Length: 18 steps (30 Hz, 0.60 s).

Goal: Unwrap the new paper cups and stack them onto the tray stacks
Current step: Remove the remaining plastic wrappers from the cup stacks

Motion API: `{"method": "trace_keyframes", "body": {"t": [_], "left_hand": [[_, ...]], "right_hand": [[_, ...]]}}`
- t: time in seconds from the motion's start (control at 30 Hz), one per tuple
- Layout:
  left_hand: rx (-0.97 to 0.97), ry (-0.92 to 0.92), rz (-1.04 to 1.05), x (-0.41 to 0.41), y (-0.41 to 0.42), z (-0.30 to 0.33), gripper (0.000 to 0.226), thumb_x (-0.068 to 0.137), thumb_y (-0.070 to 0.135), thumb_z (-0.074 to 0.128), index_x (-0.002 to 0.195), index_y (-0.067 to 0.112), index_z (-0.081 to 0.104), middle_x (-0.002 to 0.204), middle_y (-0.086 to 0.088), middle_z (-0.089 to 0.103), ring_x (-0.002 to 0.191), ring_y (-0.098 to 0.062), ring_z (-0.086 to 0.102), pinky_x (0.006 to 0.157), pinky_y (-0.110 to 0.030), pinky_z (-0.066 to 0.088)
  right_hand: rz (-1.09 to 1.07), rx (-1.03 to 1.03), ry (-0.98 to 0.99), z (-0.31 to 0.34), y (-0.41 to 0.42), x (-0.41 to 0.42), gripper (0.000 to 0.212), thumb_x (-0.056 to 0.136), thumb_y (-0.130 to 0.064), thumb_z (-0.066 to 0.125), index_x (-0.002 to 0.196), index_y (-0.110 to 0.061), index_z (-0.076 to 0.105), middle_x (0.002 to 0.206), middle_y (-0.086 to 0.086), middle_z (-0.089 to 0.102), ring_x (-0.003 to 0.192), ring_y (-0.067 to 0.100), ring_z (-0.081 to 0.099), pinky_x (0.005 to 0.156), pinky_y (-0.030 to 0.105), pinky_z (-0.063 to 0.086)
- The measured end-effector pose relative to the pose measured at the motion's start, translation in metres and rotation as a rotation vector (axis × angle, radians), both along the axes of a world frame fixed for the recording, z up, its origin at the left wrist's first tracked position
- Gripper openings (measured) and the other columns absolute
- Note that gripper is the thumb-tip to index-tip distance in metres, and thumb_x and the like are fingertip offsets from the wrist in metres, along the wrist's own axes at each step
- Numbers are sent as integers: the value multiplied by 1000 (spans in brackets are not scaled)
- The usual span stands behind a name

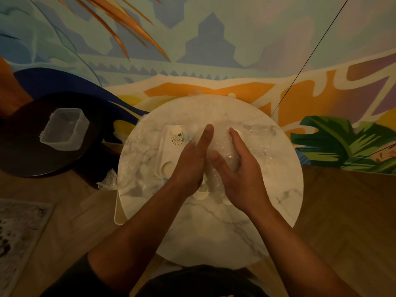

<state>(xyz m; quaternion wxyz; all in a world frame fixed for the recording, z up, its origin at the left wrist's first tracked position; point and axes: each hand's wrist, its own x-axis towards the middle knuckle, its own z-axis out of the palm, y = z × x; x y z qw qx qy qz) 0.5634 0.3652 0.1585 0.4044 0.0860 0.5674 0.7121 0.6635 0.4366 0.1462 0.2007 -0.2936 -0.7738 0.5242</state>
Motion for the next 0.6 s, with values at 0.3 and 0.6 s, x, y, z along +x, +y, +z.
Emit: {"method": "trace_keyframes", "body": {"t": [0.3,0.6], "left_hand": [[-45,70,-229,-20,-10,-4,33,86,45,60,113,28,67,110,4,77,106,-14,72,91,-35,57],[115,144,-28,-49,-5,-13,55,90,23,64,143,10,52,133,5,65,125,-13,61,104,-40,51]], "right_hand": [[32,-37,83,-11,8,6,68,94,-40,63,154,-31,34,136,-46,32,123,-31,34,96,-1,34],[105,-37,82,-24,8,5,69,90,-49,65,150,-47,30,142,-39,39,130,-9,46,104,23,50]]}}
